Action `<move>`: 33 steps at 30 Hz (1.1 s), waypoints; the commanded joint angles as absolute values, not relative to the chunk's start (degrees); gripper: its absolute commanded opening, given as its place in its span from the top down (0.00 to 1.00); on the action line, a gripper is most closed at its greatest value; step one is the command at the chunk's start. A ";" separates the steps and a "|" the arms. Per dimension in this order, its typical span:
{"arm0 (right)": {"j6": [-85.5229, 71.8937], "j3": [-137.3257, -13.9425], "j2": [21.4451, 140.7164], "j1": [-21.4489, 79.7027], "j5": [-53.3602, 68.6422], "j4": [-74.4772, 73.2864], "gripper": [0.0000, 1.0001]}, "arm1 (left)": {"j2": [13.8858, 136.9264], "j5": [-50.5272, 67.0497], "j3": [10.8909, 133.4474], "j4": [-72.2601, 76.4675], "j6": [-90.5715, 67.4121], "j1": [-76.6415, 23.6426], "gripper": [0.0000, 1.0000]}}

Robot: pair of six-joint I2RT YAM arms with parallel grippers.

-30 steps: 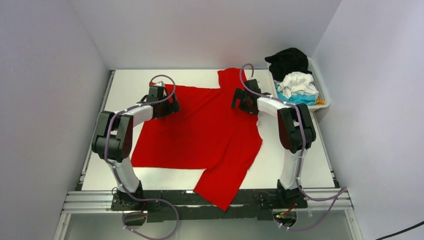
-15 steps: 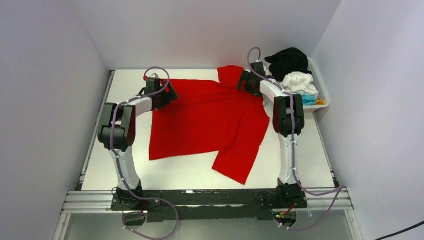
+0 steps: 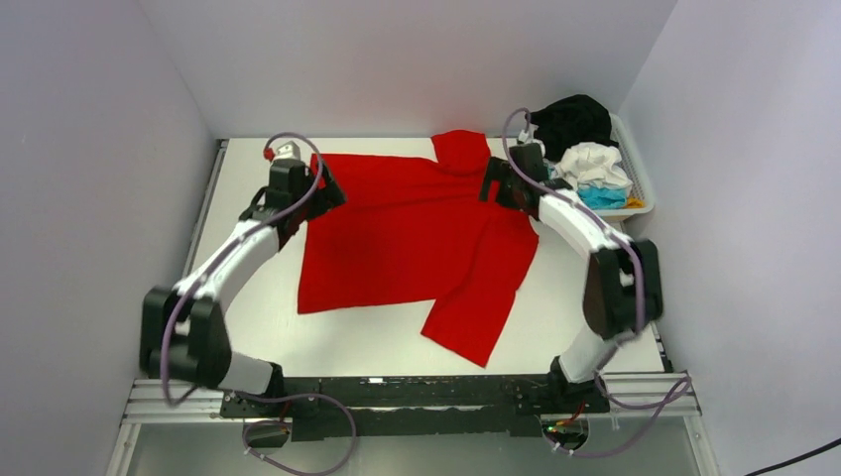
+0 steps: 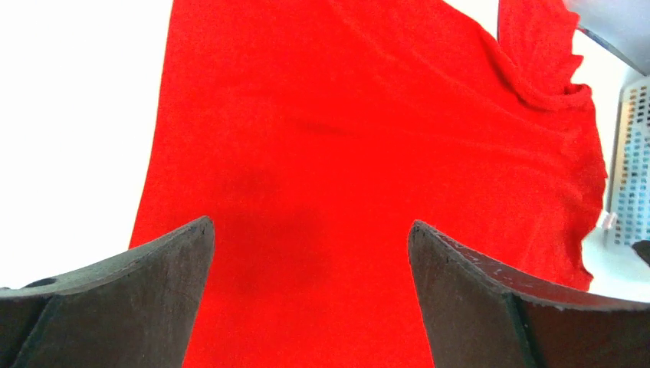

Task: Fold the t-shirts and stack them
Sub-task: Flatten out the tshirt

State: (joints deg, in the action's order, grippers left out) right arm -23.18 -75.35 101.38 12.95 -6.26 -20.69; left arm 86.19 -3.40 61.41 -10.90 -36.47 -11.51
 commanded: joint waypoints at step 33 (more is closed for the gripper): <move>-28.91 -49.68 78.55 13.19 -5.37 -12.51 0.00 | 68.20 -8.70 26.06 -20.19 -48.96 -12.76 0.75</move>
State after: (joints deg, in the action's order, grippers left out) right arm -28.99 -49.43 79.40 13.26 -3.14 -12.82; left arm 66.02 -11.14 27.24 -19.70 -47.72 -12.78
